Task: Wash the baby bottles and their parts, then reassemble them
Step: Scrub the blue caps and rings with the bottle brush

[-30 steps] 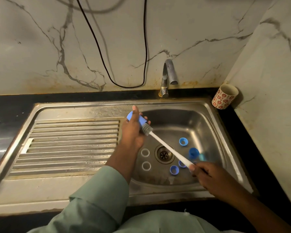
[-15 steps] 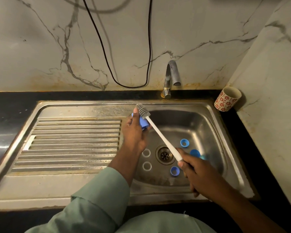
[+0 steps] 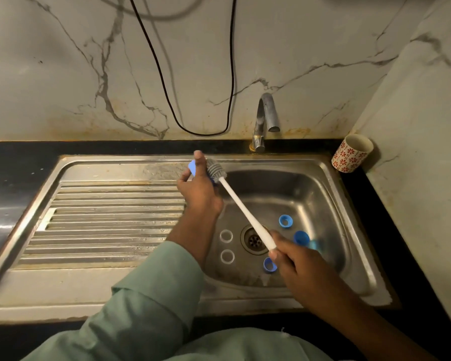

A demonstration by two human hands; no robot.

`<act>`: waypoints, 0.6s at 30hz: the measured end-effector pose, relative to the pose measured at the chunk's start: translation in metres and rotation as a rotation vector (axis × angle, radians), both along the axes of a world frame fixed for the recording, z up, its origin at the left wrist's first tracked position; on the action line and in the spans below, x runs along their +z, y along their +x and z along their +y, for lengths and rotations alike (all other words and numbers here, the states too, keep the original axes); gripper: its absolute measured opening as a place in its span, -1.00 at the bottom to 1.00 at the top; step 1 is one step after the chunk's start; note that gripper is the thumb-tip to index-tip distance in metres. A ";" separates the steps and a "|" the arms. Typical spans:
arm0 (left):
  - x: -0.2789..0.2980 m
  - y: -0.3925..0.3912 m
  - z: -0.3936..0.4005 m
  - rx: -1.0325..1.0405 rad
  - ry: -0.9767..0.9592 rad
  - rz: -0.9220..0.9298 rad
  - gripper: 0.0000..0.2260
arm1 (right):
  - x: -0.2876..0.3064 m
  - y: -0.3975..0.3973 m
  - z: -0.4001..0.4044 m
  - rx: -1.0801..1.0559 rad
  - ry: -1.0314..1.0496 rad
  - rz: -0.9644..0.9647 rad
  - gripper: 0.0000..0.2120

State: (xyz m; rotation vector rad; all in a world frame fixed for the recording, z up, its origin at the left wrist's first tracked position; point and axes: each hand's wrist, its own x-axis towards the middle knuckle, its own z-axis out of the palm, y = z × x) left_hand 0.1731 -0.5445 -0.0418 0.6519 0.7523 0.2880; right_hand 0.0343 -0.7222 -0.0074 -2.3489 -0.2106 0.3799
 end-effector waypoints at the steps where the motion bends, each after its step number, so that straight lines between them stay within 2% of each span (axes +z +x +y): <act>1: -0.001 -0.001 0.001 -0.014 0.005 -0.011 -0.48 | 0.001 0.000 -0.001 -0.016 0.013 0.004 -0.66; 4: 0.001 -0.006 -0.009 -0.106 0.026 -0.020 -0.54 | -0.002 0.020 0.002 -0.115 0.016 0.015 -0.61; 7: 0.001 -0.002 0.001 -0.032 -0.017 -0.009 -0.62 | -0.002 0.008 -0.004 -0.059 0.005 -0.015 -0.63; 11: 0.002 -0.007 -0.015 -0.141 0.239 0.081 -0.60 | -0.004 0.014 0.001 -0.117 0.053 0.028 -0.66; 16: 0.011 0.000 0.006 -0.052 0.156 0.004 -0.46 | -0.001 -0.003 -0.004 -0.068 0.078 0.045 -0.68; 18: 0.006 -0.003 0.001 -0.127 0.205 0.021 -0.54 | 0.000 0.003 -0.003 -0.105 0.083 0.049 -0.67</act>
